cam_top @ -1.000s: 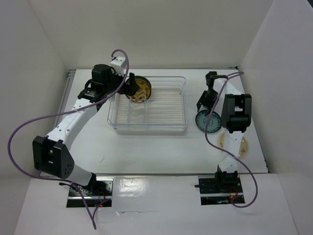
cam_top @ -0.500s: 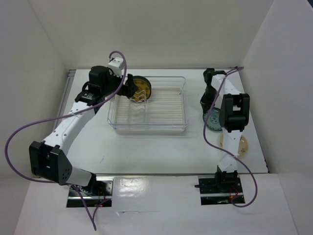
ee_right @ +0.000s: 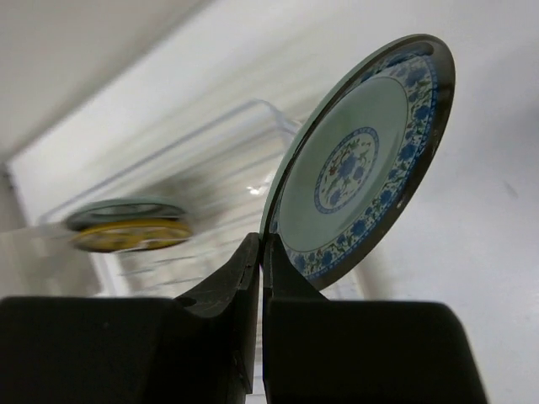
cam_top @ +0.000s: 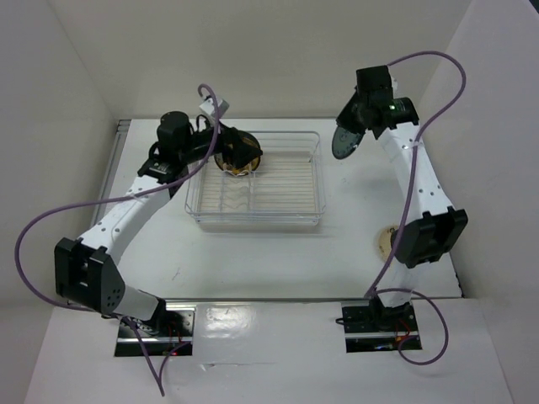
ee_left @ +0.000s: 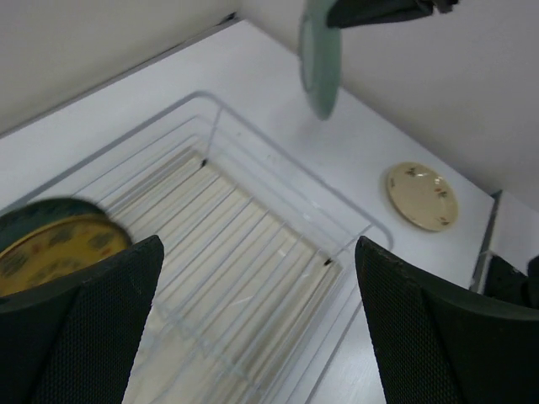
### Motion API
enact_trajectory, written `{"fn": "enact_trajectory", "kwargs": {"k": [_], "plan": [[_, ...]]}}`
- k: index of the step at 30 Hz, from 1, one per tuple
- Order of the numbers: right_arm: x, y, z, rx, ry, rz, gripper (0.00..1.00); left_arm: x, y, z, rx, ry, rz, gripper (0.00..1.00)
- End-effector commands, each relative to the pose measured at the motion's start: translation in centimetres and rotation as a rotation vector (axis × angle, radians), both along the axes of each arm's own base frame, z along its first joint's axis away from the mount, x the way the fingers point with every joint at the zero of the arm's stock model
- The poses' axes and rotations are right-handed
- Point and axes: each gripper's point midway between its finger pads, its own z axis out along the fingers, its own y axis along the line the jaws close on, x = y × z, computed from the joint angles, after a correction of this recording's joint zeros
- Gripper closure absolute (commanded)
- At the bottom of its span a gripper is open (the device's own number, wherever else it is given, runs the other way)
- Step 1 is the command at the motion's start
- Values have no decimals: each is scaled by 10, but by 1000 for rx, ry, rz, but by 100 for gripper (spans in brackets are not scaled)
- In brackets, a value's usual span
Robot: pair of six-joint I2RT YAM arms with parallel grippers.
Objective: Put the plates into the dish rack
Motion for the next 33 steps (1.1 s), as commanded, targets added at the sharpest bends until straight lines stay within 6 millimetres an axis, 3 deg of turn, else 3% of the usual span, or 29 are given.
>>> {"fn": "enact_trajectory", "kwargs": {"k": [1,2,4,6,7,8,9,13,15,17,22,24,25,27,29,30,31,33], "plan": [[5,14,75,104,-249,-61,100,-18,-50,22,-99,-104,-210,0],[3,18,79,138,-266,-83,100,-4,-54,24,-78,-133,-136,0],[-2,22,107,195,-357,-89,100,-4,-77,21,-31,-148,-109,0],[-7,33,108,260,-370,-100,100,11,-84,17,12,-201,4,0],[-14,32,118,290,-400,-109,100,4,-98,15,12,-222,12,0],[-13,39,129,327,-446,-88,100,5,-102,26,-21,-286,34,0],[-14,44,120,355,-433,-76,100,6,-105,11,-16,-279,47,0],[-17,53,130,424,-444,-58,100,17,-116,2,-71,-241,98,0],[-20,59,121,433,-397,-50,100,14,-126,13,-65,-317,97,0],[-25,60,122,449,-393,-49,100,14,-138,3,-27,-350,123,0],[-34,66,112,513,-367,-45,100,26,-144,4,3,-419,169,0],[-36,68,109,524,-349,-41,100,19,-154,7,-3,-462,174,0],[-36,68,109,532,-348,-46,100,25,-148,1,25,-483,214,0],[-42,71,106,540,-337,-44,100,24,-149,16,-11,-520,243,1],[-45,72,97,563,-310,-55,100,26,-147,17,-16,-530,279,9],[-48,73,103,574,-324,-43,100,30,-147,10,2,-532,295,12],[-48,73,103,584,-323,-50,100,34,-146,17,-12,-540,316,15],[-49,73,100,586,-306,-59,100,39,-147,13,13,-552,326,29]]}}
